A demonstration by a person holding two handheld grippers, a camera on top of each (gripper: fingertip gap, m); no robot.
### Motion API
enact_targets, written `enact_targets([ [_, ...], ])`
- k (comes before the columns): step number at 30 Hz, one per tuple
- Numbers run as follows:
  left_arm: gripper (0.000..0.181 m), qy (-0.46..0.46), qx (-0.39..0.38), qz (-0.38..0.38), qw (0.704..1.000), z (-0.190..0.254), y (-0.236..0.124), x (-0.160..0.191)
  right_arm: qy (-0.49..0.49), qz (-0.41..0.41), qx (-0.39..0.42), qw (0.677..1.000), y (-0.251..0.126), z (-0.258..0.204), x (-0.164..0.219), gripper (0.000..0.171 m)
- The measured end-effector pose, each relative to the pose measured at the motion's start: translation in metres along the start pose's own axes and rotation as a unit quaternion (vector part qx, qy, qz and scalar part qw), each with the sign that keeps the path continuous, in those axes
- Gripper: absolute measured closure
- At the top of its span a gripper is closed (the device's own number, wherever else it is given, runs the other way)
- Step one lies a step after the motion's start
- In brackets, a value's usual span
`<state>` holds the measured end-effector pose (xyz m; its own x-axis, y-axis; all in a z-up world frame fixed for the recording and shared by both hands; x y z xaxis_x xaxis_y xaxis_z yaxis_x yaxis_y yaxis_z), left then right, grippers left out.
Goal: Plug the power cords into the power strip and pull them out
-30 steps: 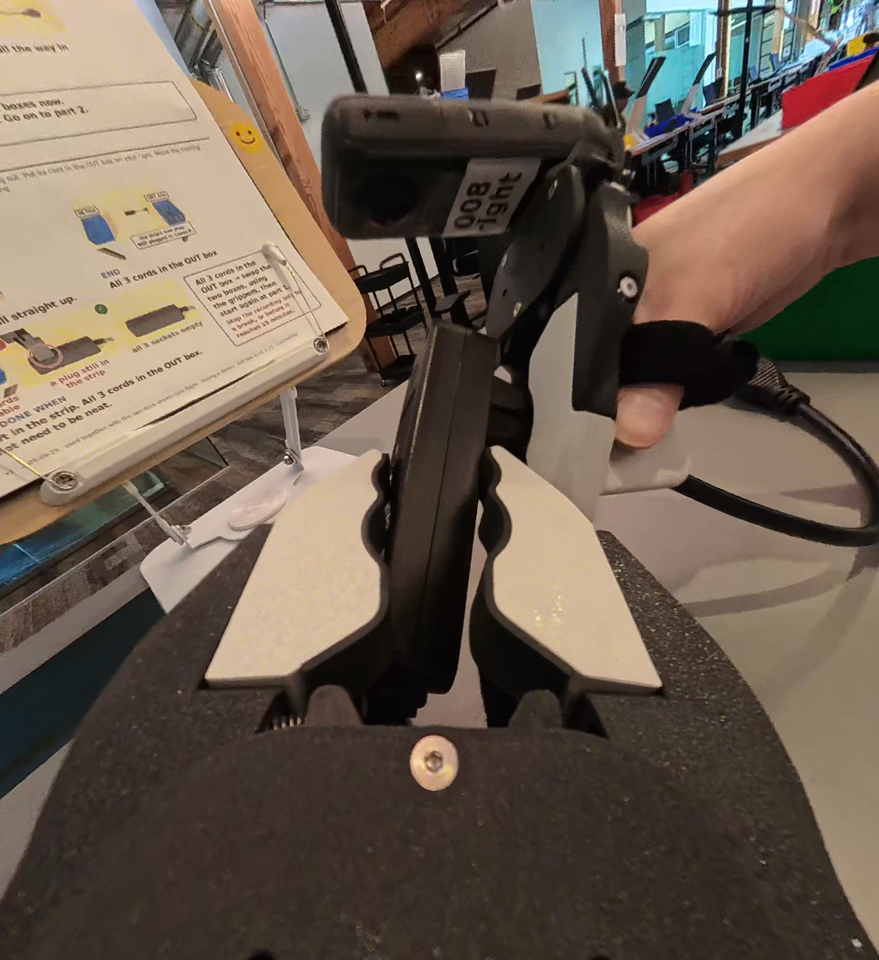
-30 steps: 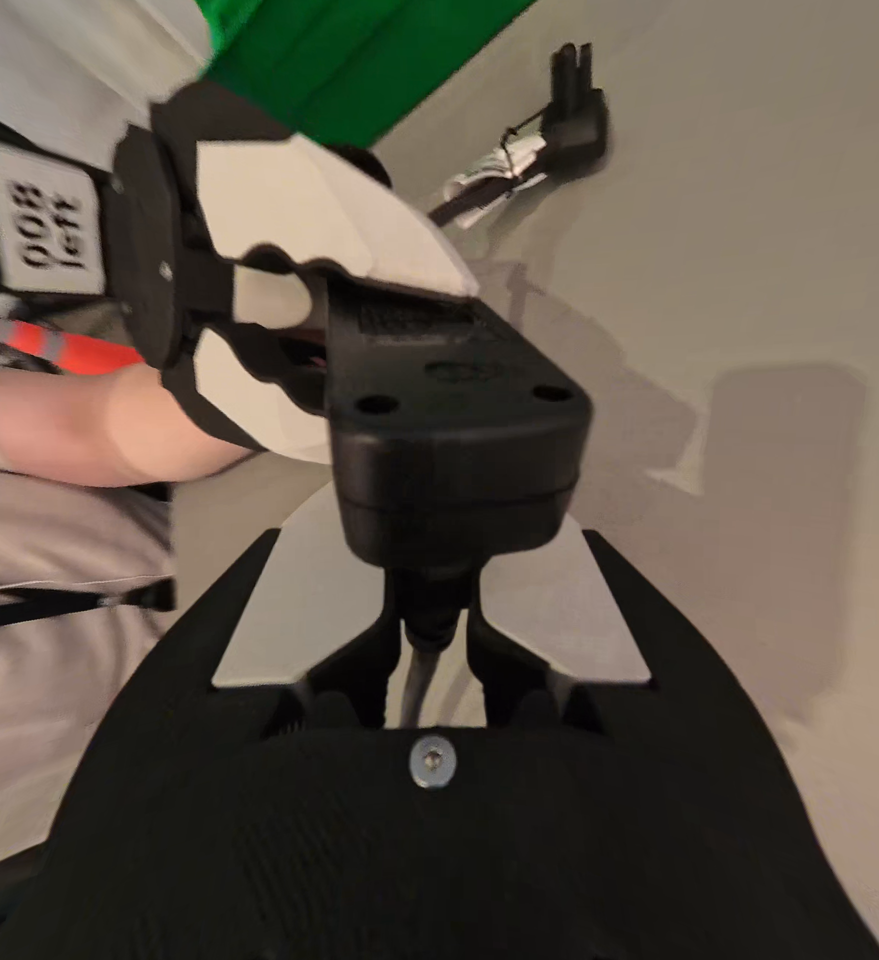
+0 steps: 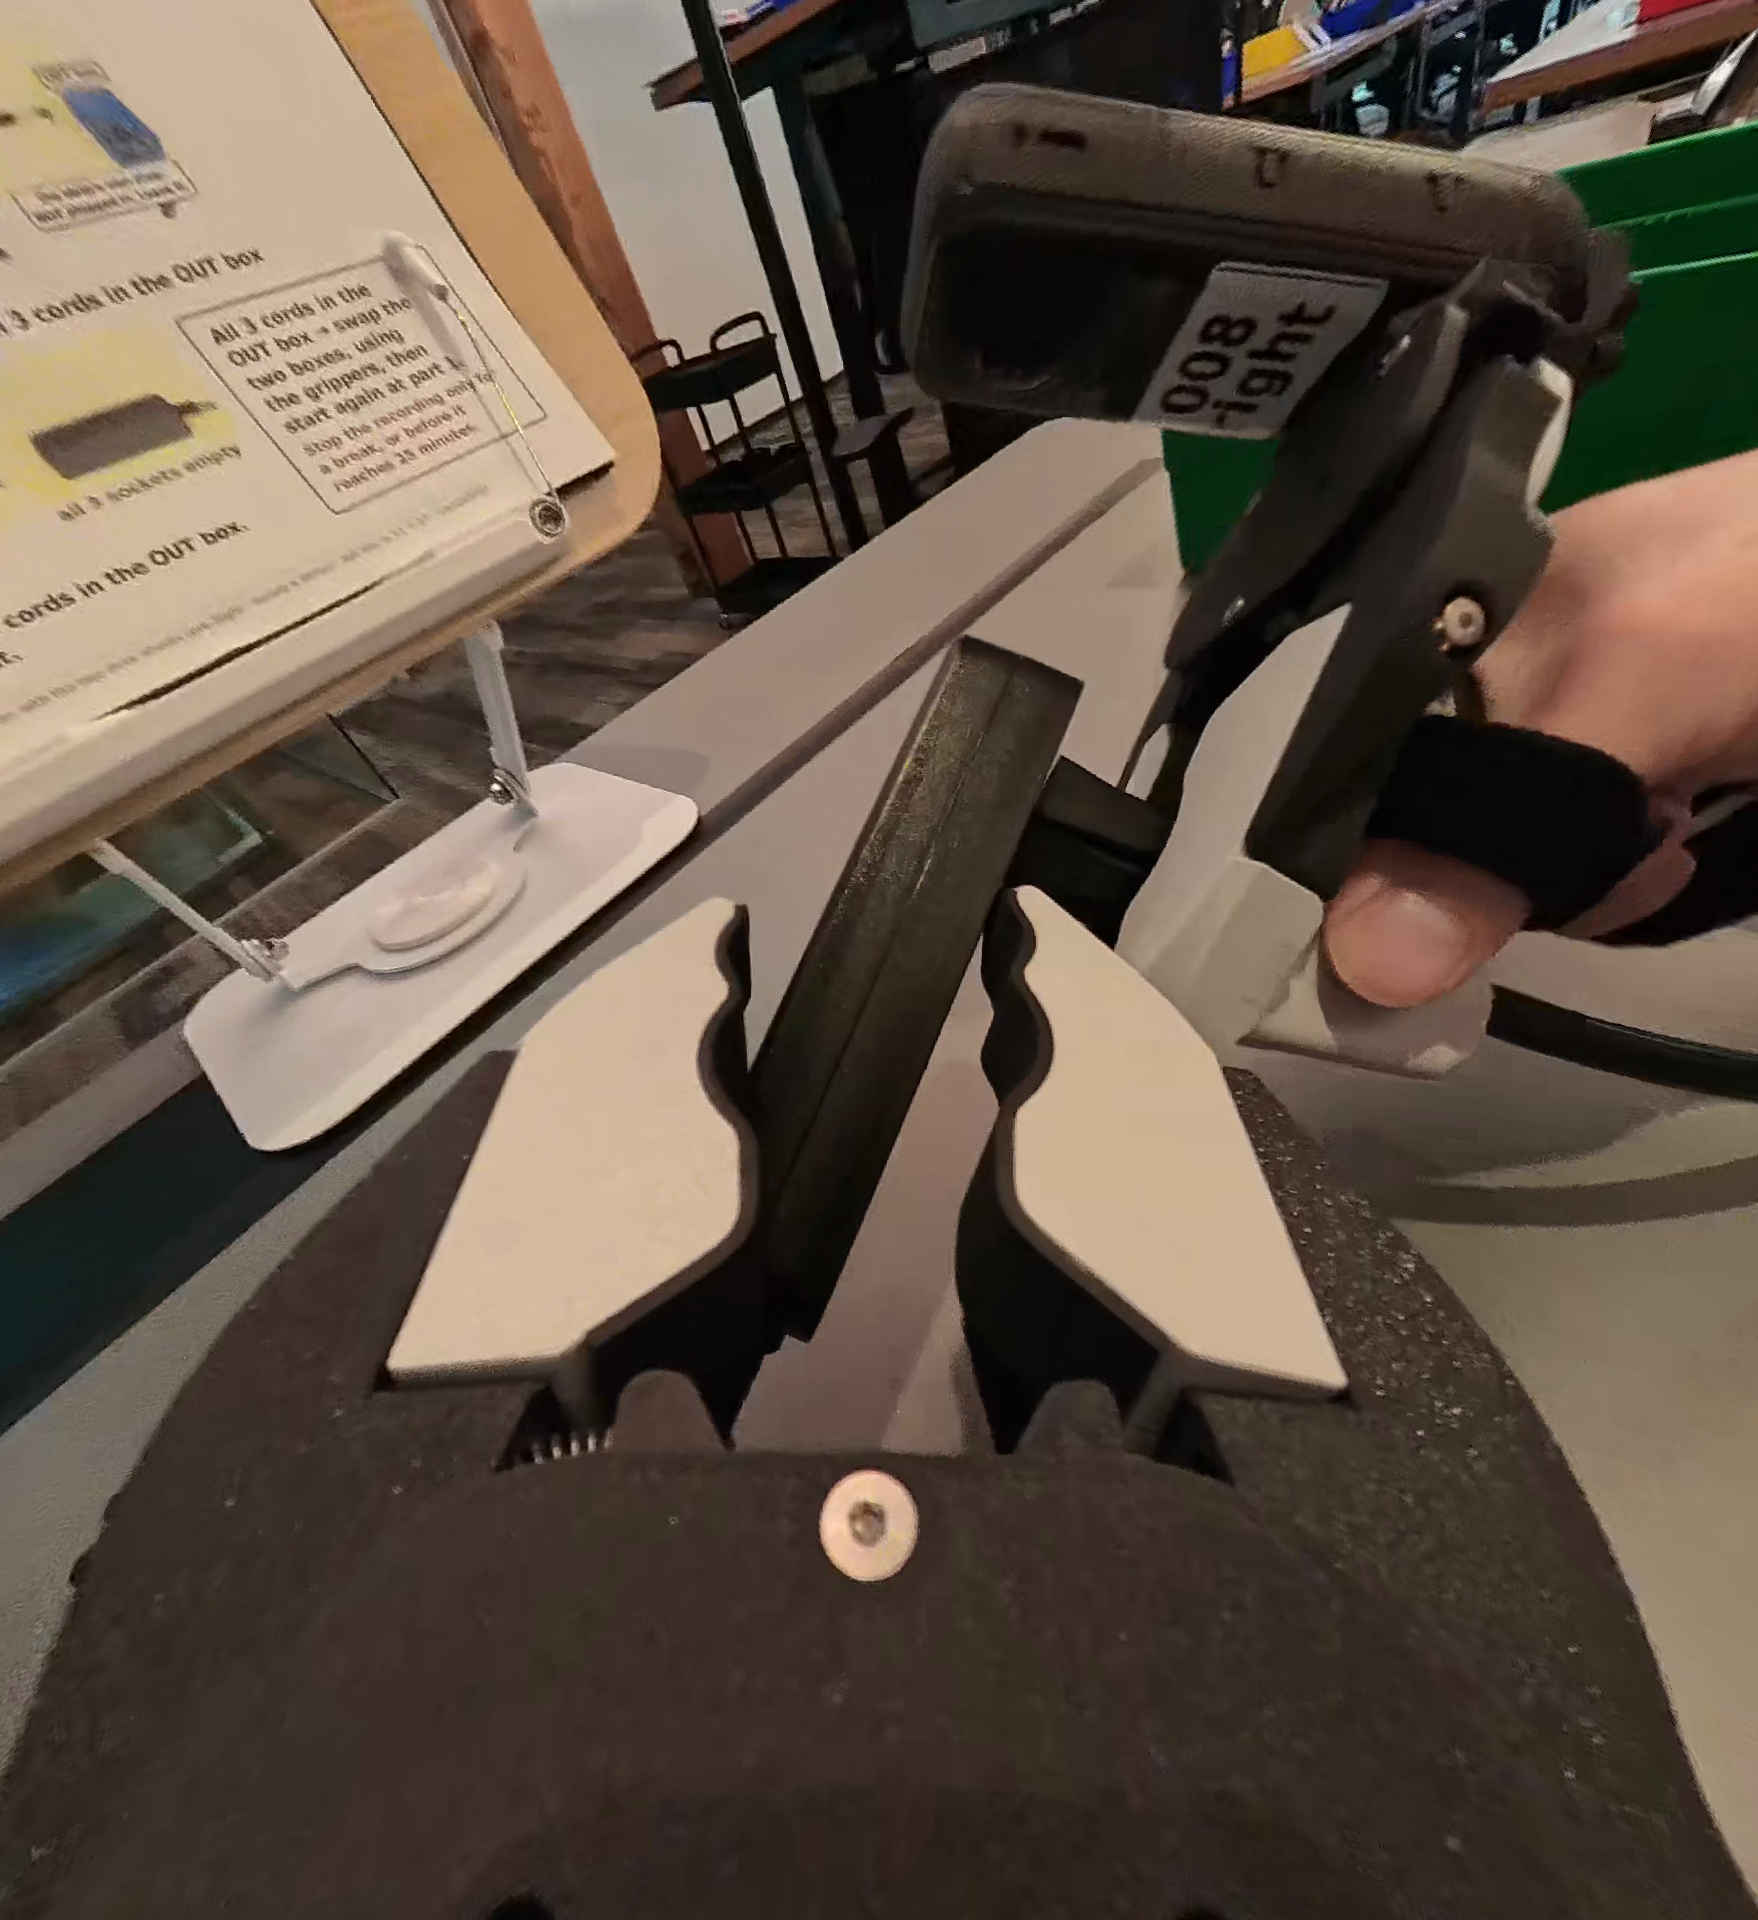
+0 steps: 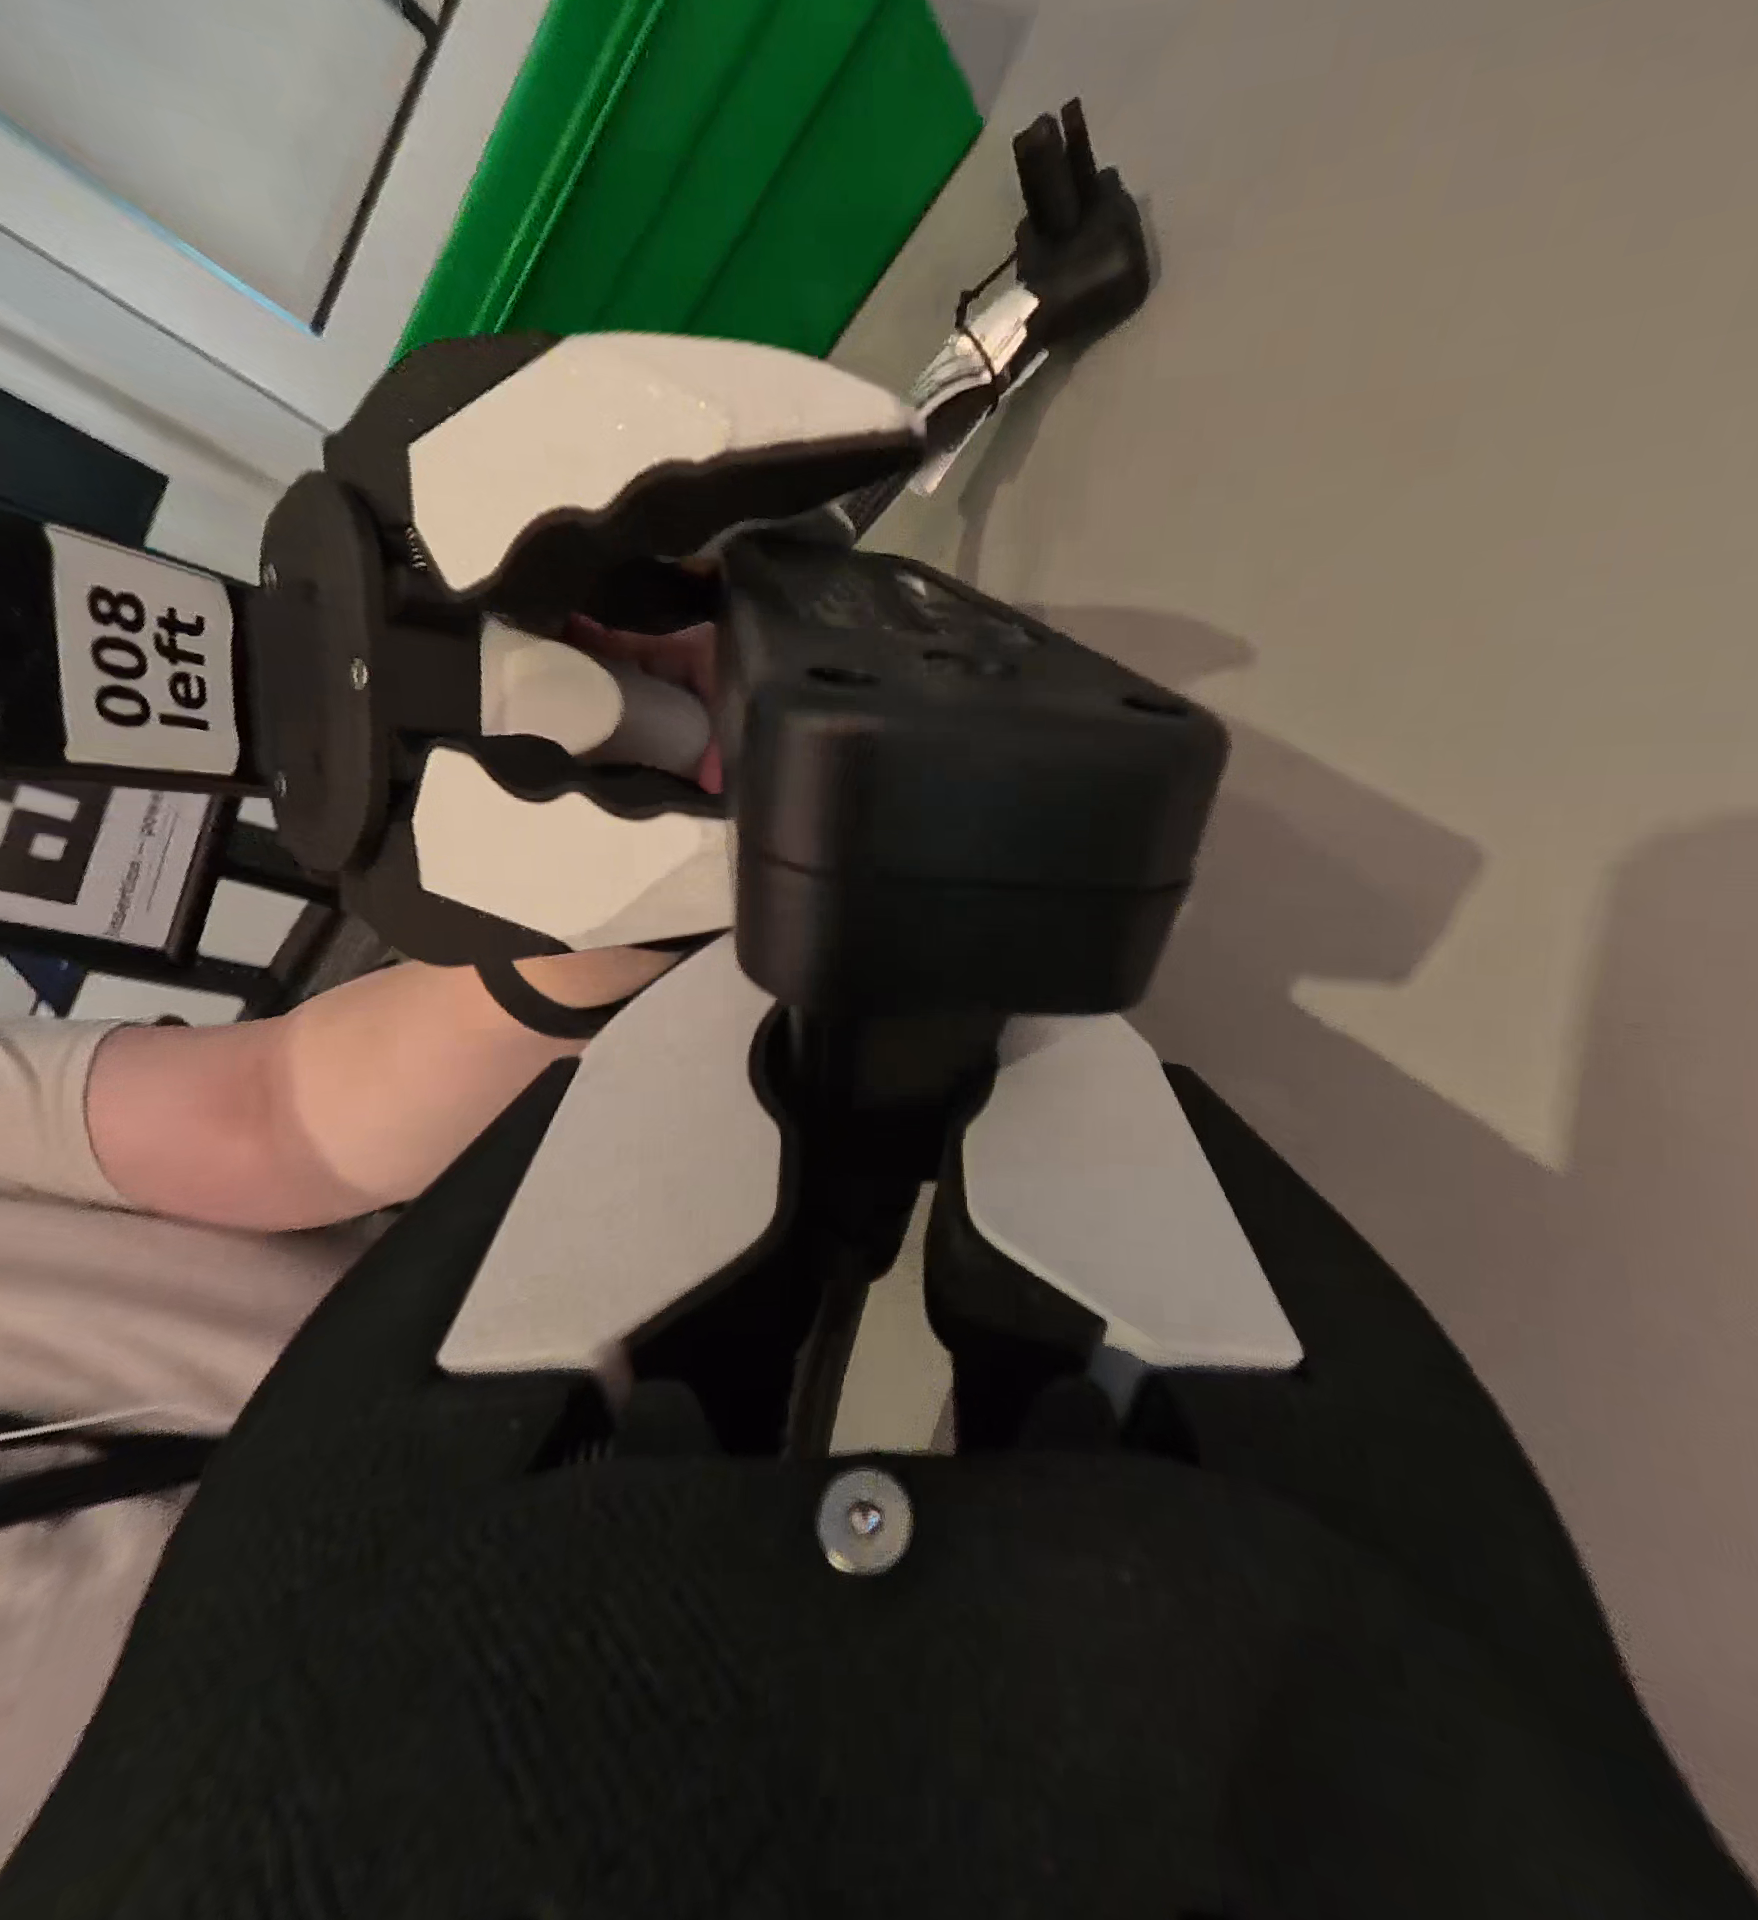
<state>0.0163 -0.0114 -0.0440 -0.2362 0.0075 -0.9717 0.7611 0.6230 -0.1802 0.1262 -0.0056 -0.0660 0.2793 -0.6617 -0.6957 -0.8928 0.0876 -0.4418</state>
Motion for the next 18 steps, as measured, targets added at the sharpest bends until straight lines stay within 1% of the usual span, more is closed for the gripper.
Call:
enact_targets([
  [2,0.137,0.002,0.000,0.004,1.000,0.002,-0.001,0.000,-0.015,0.027,0.012,0.999,0.000,-0.001,0.004,0.150],
  [6,0.127,-0.004,-0.002,-0.006,1.000,0.007,0.002,0.001,-0.024,0.086,0.040,0.995,-0.001,-0.004,0.016,0.150],
  [10,0.127,-0.006,0.013,-0.021,1.000,0.012,0.006,0.002,-0.020,0.136,0.054,0.989,-0.003,-0.002,0.029,0.150],
  [15,0.126,-0.021,0.009,-0.018,1.000,0.011,0.006,0.001,-0.034,0.189,0.082,0.978,-0.002,-0.005,0.031,0.151],
  [18,0.126,-0.022,0.003,-0.017,1.000,0.009,0.005,0.001,-0.034,0.204,0.093,0.974,0.001,-0.005,0.030,0.151],
])
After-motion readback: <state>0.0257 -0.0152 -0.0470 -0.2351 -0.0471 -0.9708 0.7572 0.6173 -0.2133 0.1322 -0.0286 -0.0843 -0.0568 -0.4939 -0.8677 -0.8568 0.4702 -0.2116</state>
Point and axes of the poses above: each gripper's, where its closed fingertips meet, y out along the fingers, x out of its underside, z = x × y across the jaws, the point moved 8 cm from there along -y, back along the fingers, and after that the axes turned 8 degrees about -y, right-handed, at the moved point
